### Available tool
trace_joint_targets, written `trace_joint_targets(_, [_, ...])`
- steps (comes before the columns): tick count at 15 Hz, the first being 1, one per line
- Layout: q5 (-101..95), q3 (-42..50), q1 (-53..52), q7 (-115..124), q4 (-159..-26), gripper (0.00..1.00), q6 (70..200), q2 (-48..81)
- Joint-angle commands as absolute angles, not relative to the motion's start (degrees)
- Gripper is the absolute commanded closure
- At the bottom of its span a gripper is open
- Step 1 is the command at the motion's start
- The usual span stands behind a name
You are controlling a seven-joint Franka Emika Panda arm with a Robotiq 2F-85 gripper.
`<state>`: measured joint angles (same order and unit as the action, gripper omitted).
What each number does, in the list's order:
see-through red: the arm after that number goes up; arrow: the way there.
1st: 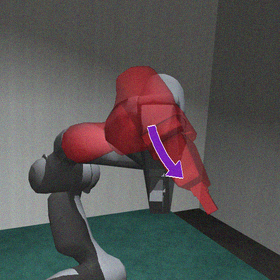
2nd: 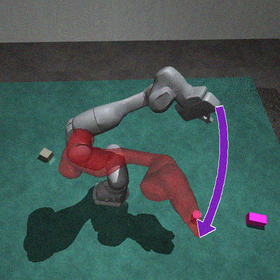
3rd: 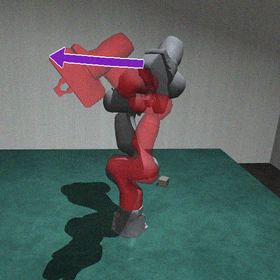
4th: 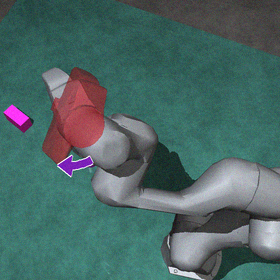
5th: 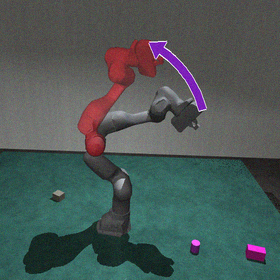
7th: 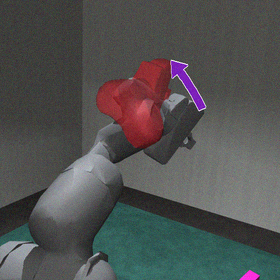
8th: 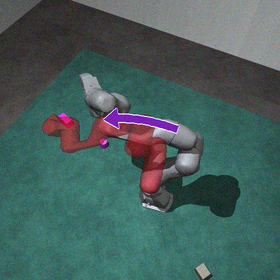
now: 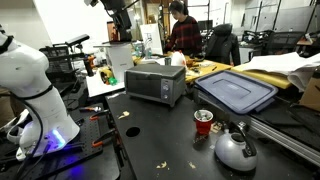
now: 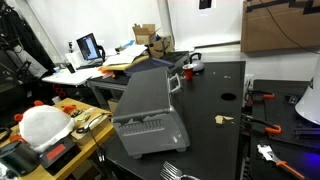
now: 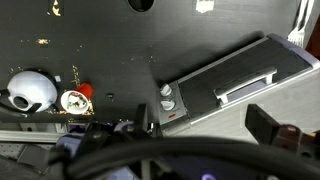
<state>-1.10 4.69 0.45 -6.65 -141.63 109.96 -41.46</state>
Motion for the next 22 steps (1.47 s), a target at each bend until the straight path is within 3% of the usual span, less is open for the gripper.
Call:
trace_joint_targets(1, [-1.5, 4.58, 1.15, -6.52, -141.85, 0.0, 110.73, -40.9])
trace_joint_targets(11, [-5.43, 9.39, 4.16, -11.7, -148.63, 0.0, 122.41, -36.73])
trace_joint_targets(22, [-7.18, 19.82, 5.0, -35.13, -151.33, 0.0, 129.73, -27.09])
